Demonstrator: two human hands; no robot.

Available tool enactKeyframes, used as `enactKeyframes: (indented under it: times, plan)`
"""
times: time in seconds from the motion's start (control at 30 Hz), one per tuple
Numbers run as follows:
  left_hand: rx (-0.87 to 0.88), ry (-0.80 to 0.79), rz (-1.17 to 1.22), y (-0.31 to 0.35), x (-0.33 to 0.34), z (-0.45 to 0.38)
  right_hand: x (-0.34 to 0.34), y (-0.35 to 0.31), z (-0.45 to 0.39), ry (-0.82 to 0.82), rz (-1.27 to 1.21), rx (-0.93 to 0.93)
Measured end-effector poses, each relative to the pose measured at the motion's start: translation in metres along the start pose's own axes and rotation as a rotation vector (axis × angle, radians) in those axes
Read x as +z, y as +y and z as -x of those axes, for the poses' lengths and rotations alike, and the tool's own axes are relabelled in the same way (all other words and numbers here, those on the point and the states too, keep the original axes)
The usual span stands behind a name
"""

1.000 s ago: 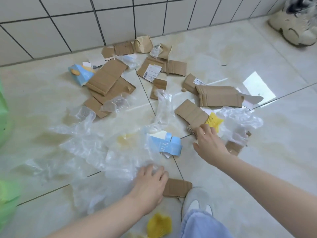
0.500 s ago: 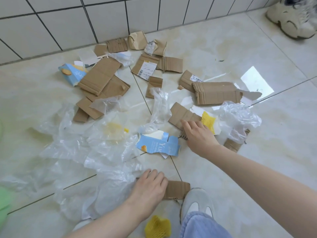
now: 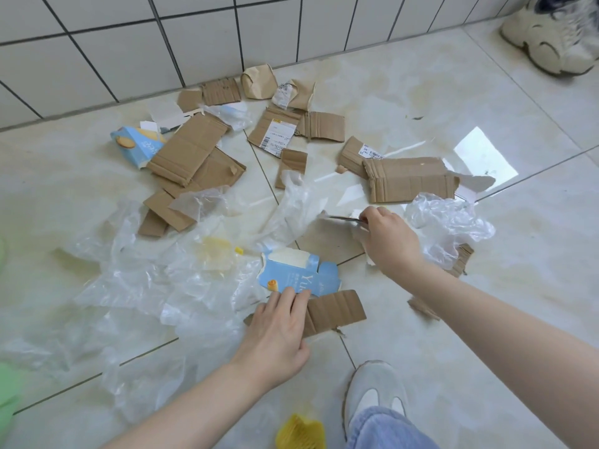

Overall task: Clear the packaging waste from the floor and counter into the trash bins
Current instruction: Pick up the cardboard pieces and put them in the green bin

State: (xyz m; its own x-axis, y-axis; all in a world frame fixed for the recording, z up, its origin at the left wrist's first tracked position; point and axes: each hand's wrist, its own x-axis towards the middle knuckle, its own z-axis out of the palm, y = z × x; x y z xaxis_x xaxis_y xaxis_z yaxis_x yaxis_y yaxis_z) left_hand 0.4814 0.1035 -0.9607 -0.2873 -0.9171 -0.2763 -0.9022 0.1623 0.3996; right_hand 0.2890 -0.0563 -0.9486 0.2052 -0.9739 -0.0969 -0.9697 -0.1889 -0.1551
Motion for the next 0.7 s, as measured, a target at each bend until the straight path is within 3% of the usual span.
enactKeyframes:
  times: [0.3, 0.43, 0.7]
  plan:
    - [0.041, 0.060, -0.052, -0.011, -0.014, -0.024, -0.038, 0.010, 0.026, 0.030, -0.659, 0.384]
    - [0.095, 0.052, -0.197, -0.019, -0.009, -0.042, -0.025, 0.029, 0.059, -0.053, -0.704, 0.497]
    - [0.118, -0.035, -0.259, -0.018, -0.004, -0.070, -0.009, 0.058, 0.093, -0.092, -0.740, 0.626]
